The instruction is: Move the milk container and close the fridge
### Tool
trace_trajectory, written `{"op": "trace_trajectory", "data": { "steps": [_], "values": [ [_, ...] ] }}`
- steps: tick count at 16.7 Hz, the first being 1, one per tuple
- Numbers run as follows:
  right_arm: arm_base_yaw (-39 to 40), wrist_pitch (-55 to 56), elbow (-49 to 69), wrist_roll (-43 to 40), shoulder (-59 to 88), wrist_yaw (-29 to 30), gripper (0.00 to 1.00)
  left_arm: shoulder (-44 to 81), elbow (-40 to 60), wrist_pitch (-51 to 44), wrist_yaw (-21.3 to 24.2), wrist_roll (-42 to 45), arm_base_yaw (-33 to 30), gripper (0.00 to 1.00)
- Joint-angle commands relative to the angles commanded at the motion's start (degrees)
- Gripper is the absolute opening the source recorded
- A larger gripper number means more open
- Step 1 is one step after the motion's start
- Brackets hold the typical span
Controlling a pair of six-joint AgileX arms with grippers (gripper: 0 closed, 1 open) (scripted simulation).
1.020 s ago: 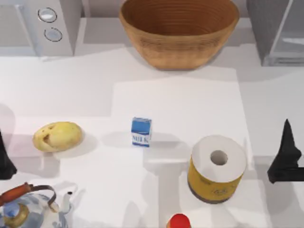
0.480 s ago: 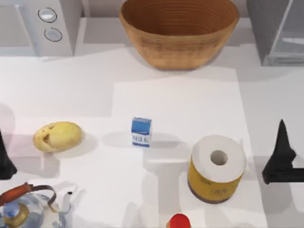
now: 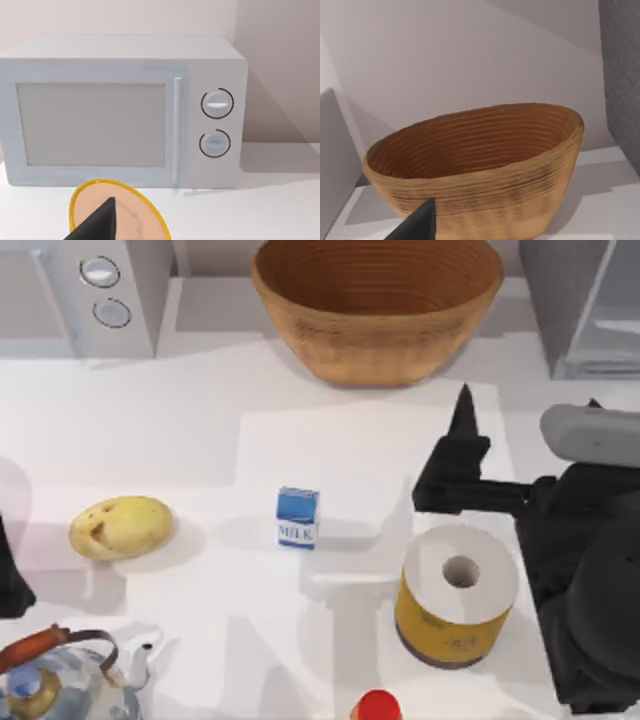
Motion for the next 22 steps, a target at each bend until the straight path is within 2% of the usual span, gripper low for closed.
{"op": "trace_trajectory", "data": {
  "steps": [6, 10, 15, 22],
  "values": [
    [5.66, -10.76, 28.14, 16.04, 33.68, 7.32, 1.00, 0.00, 0.00, 0.00, 0.00, 0.00, 0.00, 1.00],
    [8.40, -21.17, 40.80, 25.81, 51.65, 12.90, 1.00, 0.00, 0.00, 0.00, 0.00, 0.00, 0.00, 1.00],
    [9.02, -29.49, 45.73, 32.20, 61.04, 17.34, 1.00, 0.00, 0.00, 0.00, 0.00, 0.00, 0.00, 1.00],
    [8.65, -29.54, 45.75, 31.83, 60.86, 17.16, 1.00, 0.00, 0.00, 0.00, 0.00, 0.00, 0.00, 1.00]
  ]
}}
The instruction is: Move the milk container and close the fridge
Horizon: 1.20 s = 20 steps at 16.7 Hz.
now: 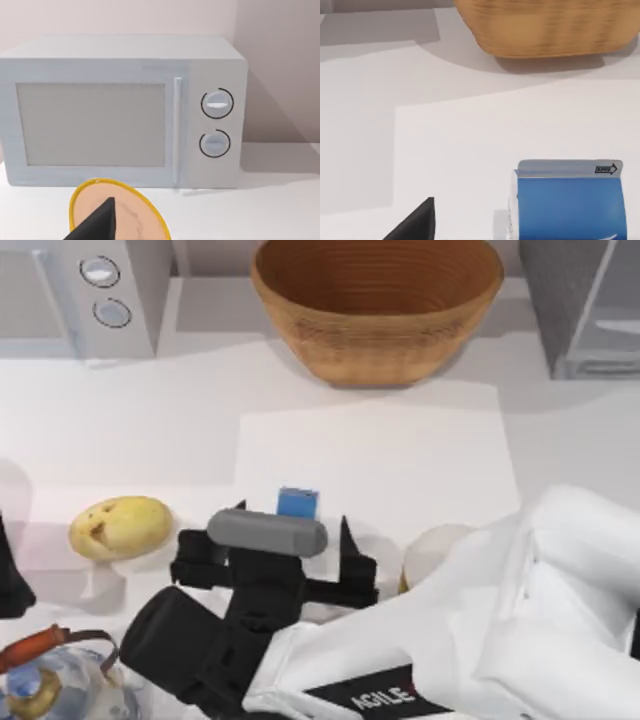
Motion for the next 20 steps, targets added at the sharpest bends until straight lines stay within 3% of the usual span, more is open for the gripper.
{"op": "trace_trajectory", "data": {
  "steps": [9, 16, 20],
  "values": [
    [-4.00, 8.85, 1.45, -9.14, 1.39, -2.95, 1.00, 0.00, 0.00, 0.00, 0.00, 0.00, 0.00, 1.00],
    [-4.74, 13.04, 0.22, -10.49, 3.17, -3.45, 1.00, 0.00, 0.00, 0.00, 0.00, 0.00, 0.00, 1.00],
    [-4.74, 13.04, 0.22, -10.49, 3.17, -3.45, 0.70, 0.00, 0.00, 0.00, 0.00, 0.00, 0.00, 1.00]
  ]
}}
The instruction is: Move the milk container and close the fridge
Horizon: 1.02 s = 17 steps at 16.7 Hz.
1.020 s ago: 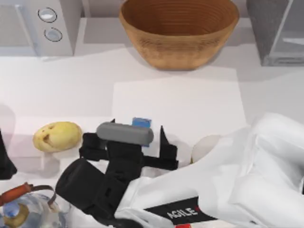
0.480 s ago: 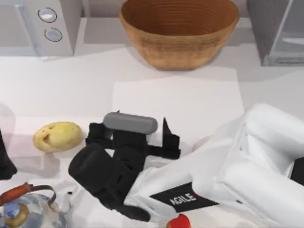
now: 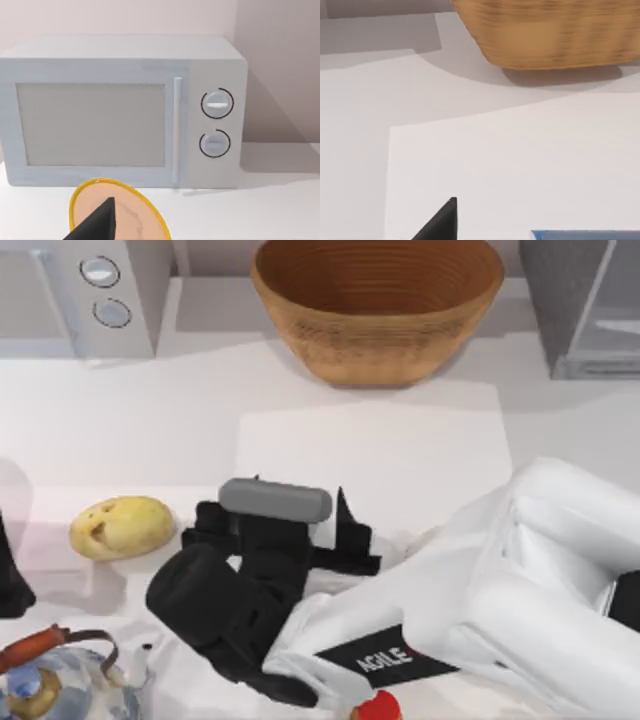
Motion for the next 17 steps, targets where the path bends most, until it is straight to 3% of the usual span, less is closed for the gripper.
{"op": "trace_trajectory", "data": {
  "steps": [9, 17],
  "values": [
    [0.00, 0.00, 0.00, 0.00, 0.00, 0.00, 0.02, 0.00, 0.00, 0.00, 0.00, 0.00, 0.00, 1.00],
    [0.00, 0.00, 0.00, 0.00, 0.00, 0.00, 0.00, 0.00, 0.00, 0.00, 0.00, 0.00, 0.00, 1.00]
  ]
}}
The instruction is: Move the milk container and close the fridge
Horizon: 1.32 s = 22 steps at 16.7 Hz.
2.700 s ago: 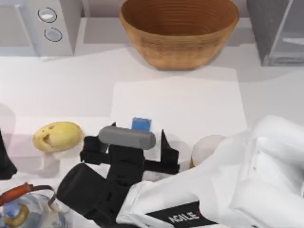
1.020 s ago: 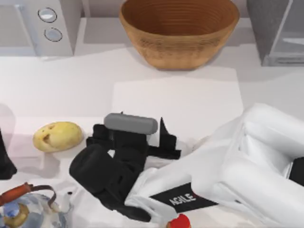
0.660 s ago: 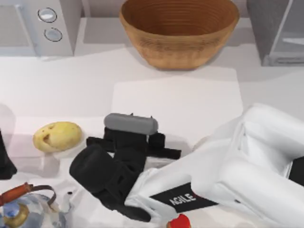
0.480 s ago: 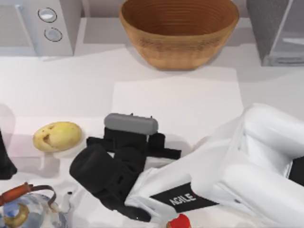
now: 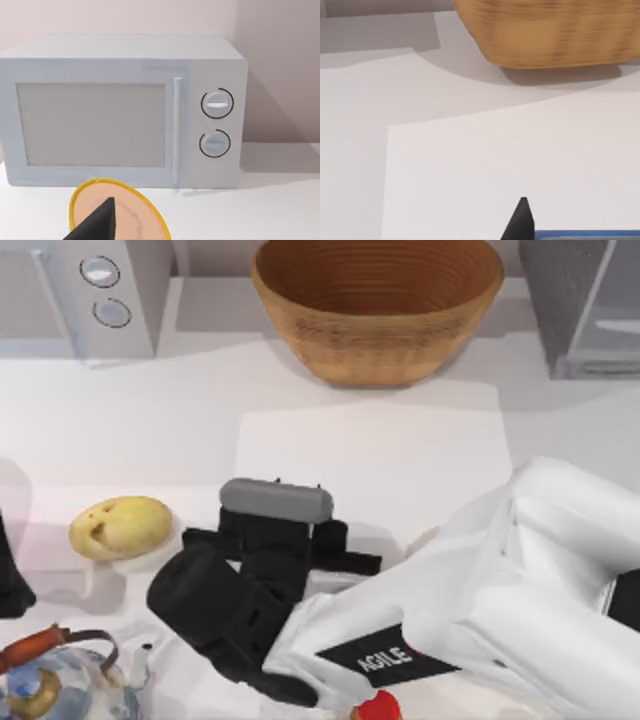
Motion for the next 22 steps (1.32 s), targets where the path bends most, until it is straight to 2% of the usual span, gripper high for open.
{"op": "trace_trajectory", "data": {
  "steps": [6, 15, 18, 22],
  "values": [
    [-0.32, -3.53, 1.02, -0.55, -2.92, 1.11, 0.00, 0.00, 0.00, 0.00, 0.00, 0.00, 0.00, 1.00],
    [-0.39, -4.50, 0.33, -0.28, -5.03, -0.66, 0.00, 0.00, 0.00, 0.00, 0.00, 0.00, 0.00, 1.00],
    [-4.73, -0.89, -2.58, -3.33, -8.46, -5.22, 0.00, 0.00, 0.00, 0.00, 0.00, 0.00, 0.00, 1.00],
    [-15.93, 7.31, -12.10, -10.44, -15.93, -17.33, 0.00, 0.00, 0.00, 0.00, 0.00, 0.00, 0.00, 1.00]
  ]
}}
